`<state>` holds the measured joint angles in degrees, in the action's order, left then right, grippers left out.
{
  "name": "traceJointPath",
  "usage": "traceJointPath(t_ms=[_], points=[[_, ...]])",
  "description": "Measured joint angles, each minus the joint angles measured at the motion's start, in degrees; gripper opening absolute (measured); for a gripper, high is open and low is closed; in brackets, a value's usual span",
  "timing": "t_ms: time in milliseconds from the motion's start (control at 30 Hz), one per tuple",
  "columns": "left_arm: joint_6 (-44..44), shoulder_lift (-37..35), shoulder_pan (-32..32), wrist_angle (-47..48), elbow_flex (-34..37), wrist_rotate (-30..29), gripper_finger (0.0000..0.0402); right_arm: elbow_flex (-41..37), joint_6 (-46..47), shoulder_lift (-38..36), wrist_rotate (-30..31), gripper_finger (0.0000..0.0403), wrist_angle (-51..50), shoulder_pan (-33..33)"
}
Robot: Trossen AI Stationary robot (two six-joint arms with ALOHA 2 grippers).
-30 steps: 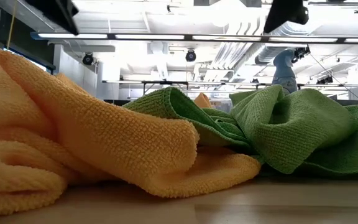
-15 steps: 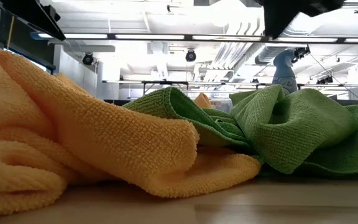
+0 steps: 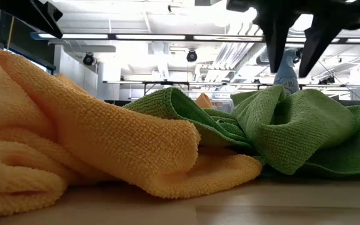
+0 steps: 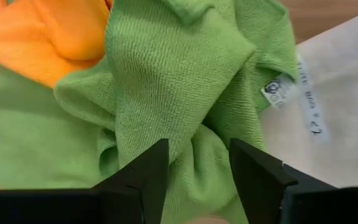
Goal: Sort microfiber towel by color & place in baskets
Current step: Put the green microfiber towel into the top transparent bin
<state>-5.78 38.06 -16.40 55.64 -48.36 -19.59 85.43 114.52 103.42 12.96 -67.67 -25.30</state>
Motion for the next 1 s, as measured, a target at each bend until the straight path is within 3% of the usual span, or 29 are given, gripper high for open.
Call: traceJointPath(t_ms=[300,1000], points=[[-0.07,0.00,0.00,0.00,0.00,1.42,0.0133,0.00,-0.01,2.46,0.37,0.0170,3.35,0.07],[-1.58,0.02,0.00,-0.21,-0.01,1.07,0.0133,-0.02,-2.27,5.34,1.61,0.0120,6.11,0.48]])
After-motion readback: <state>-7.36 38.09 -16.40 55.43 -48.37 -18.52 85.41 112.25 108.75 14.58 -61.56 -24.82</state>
